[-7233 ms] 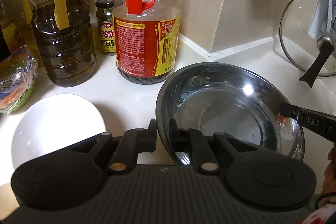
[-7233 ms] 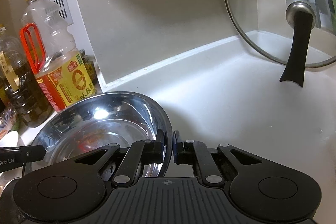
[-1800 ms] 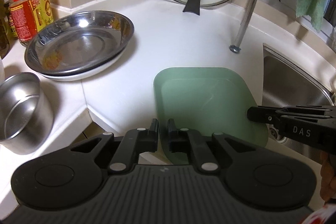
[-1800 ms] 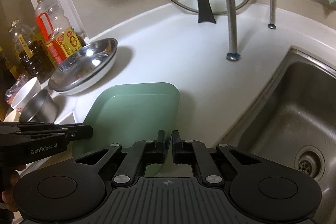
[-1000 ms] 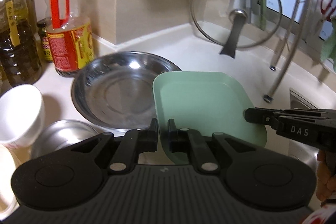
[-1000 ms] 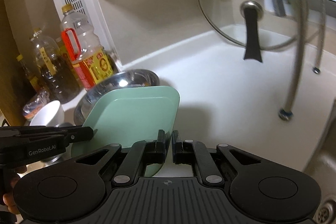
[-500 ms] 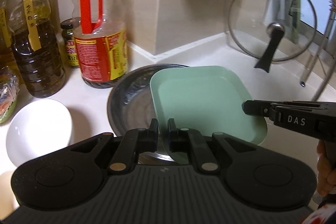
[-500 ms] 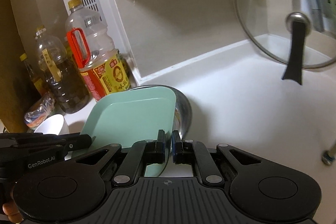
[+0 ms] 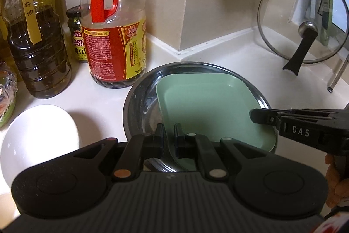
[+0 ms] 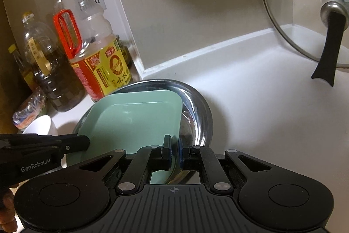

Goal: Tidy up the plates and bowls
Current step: 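Lift the green plate with both grippers and lower it into the steel plate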

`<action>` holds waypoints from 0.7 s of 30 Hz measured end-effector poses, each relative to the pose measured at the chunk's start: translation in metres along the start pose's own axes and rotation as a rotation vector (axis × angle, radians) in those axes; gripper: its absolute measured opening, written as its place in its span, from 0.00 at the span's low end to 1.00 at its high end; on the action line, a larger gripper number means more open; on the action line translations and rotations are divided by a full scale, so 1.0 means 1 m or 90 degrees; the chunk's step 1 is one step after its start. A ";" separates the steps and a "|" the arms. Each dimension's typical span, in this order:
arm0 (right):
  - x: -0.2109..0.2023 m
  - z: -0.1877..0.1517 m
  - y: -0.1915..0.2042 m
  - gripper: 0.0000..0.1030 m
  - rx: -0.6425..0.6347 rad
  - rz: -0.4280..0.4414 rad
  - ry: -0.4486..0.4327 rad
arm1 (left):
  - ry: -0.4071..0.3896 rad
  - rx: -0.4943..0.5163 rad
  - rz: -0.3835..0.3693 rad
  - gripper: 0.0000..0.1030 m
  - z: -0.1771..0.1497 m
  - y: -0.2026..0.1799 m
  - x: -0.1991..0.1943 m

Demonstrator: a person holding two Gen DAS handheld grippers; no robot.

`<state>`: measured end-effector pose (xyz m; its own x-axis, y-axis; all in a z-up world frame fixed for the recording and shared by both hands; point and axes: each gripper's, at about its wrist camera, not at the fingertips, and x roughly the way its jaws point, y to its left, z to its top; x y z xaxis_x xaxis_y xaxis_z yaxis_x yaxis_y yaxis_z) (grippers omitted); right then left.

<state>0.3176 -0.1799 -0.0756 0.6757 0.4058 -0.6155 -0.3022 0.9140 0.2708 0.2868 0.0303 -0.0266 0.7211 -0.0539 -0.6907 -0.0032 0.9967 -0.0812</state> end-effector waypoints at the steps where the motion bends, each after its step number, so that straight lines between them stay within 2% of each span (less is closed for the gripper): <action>1: 0.003 0.001 0.000 0.06 0.001 0.001 0.003 | 0.002 0.000 0.000 0.07 0.001 0.001 0.002; 9: 0.021 0.005 -0.001 0.06 0.009 -0.003 0.029 | 0.044 -0.001 0.009 0.07 0.007 0.006 0.022; 21: 0.035 0.006 -0.002 0.07 0.020 -0.005 0.050 | 0.068 0.003 0.013 0.09 0.010 0.009 0.034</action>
<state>0.3456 -0.1674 -0.0928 0.6230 0.3984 -0.6731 -0.2753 0.9172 0.2881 0.3183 0.0376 -0.0441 0.6429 -0.0389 -0.7649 -0.0141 0.9979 -0.0626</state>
